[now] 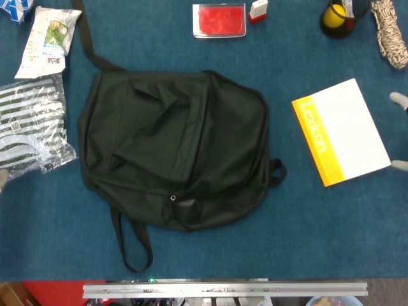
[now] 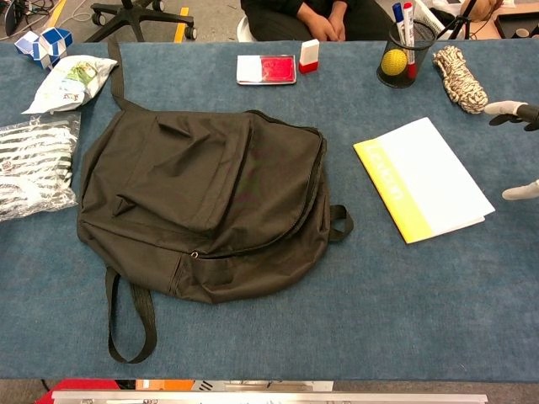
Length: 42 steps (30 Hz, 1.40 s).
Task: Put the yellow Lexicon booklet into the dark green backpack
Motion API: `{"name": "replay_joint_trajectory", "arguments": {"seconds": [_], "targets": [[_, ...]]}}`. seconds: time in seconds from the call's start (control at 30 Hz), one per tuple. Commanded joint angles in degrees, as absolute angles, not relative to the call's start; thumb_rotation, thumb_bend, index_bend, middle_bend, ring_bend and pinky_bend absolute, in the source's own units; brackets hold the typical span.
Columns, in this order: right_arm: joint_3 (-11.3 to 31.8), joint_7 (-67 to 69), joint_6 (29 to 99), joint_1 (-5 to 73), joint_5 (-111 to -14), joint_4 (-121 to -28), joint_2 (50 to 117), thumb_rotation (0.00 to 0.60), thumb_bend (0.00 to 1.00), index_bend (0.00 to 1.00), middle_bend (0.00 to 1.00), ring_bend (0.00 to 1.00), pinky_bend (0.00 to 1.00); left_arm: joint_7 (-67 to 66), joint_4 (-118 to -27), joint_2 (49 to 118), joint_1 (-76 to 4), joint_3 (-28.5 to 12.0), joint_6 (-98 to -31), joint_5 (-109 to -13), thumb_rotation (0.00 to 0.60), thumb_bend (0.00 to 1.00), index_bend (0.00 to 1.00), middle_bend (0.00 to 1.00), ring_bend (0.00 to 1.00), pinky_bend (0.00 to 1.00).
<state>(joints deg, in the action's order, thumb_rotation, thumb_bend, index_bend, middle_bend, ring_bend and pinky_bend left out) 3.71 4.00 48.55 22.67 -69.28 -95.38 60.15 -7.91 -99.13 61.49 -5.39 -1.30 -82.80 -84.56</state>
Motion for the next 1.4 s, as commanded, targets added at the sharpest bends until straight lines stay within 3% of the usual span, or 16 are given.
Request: {"name": "replay_joint_trajectory", "arguments": {"seconds": [0.03,0.4,0.73,1.27,1.4], "targets": [[4.85,2.39,43.57,26.05,-64.2,-91.58,61.15,0.6,0.0,0.0,0.16,0.1,0.14,-8.23,-99.31,61.45,-5.45,-1.19,-82.59,-84.55,0.6,0.24,0.11,0.09,0.11,0.07],[6.13,-1.76,32.72,35.06,-51.65,-82.4,68.04,0.6,0.0,0.0,0.16,0.11,0.14,-9.25,-99.76,61.92,-5.73,-1.04,-81.97,-84.31,0.6,0.24,0.11,0.09,0.11,0.07],[6.12,-4.15,27.87,42.36,-45.69,-77.74,74.11,0.6,0.0,0.0,0.16,0.12,0.14,-9.4,-99.68,61.88,-5.51,-1.07,-82.23,-83.84,0.6,0.24,0.11,0.09,0.11,0.07],[5.82,-4.53,25.45,48.75,-49.35,-79.36,77.88,0.6,0.0,0.0,0.17,0.12,0.14,-8.88,-99.3,60.85,-4.09,-0.77,-83.84,-83.46,0.6,0.24,0.11,0.09,0.11,0.07],[4.6,-6.75,31.06,47.48,-52.52,-82.29,75.5,0.6,0.0,0.0,0.17,0.12,0.15,-8.15,-98.86,60.65,-3.85,-0.73,-84.09,-83.54,0.6,0.24,0.11,0.09,0.11,0.07]]}}
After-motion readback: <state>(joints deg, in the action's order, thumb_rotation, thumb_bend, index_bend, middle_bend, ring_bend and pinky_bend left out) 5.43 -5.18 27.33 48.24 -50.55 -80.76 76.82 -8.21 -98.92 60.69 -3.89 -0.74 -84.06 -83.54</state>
